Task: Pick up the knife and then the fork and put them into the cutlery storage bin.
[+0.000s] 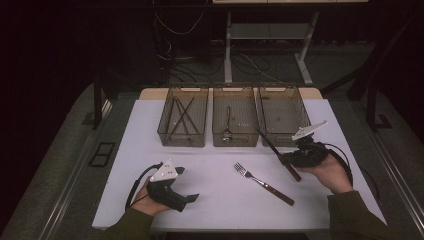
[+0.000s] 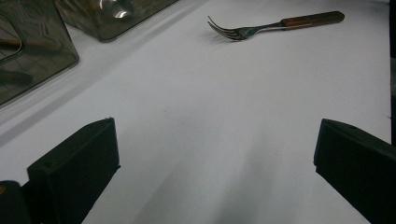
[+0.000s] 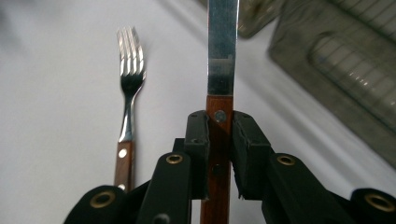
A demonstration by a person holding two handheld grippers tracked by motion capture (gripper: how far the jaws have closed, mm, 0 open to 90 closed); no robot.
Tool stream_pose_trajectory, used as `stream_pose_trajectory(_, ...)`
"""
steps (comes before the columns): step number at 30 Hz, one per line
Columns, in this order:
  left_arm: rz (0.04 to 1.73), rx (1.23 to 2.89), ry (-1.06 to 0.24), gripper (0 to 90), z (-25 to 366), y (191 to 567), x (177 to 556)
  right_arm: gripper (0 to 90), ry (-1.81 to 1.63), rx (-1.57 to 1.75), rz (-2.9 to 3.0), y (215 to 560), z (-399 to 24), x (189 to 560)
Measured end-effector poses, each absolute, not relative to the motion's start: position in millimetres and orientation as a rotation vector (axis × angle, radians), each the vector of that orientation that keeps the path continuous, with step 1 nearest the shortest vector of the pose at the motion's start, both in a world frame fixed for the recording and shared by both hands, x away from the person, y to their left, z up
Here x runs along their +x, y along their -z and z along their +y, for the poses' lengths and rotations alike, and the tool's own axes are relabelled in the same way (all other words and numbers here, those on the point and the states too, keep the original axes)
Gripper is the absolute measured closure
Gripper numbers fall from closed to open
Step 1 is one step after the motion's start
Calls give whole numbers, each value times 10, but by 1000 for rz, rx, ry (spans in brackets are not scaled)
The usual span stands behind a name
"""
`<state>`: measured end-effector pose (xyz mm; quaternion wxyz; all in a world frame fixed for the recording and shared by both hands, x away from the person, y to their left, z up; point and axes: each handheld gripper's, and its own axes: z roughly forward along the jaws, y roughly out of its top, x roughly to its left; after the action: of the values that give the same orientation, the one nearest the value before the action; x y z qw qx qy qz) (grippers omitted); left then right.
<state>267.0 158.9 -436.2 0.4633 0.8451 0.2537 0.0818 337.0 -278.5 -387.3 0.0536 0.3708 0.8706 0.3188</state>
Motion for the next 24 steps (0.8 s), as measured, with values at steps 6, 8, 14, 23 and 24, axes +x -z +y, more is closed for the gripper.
stream_pose_trajectory(6, 637, 2064, -171, 0, 1610, 4373, 2689, 774, -1041, 1148, 2570, 3816, -2878, 3370)
stream_pose_trajectory(8, 634, 2064, -173, 0, 1606, 4373, 2688, 775, -1058, 1149, 2547, 3805, -2903, 3370)
stream_pose_trajectory(14, 628, 2084, -203, 0, 1591, 4380, 2690, 775, -1110, 1156, 2491, 3753, -2974, 3378)
stream_pose_trajectory(23, 630, 2083, -208, 0, 1597, 4383, 2703, 774, -1154, 1168, 2425, 3624, -3086, 3439)
stream_pose_trajectory(24, 630, 2083, -208, 0, 1597, 4383, 2706, 774, -1161, 1170, 2413, 3607, -3099, 3447)
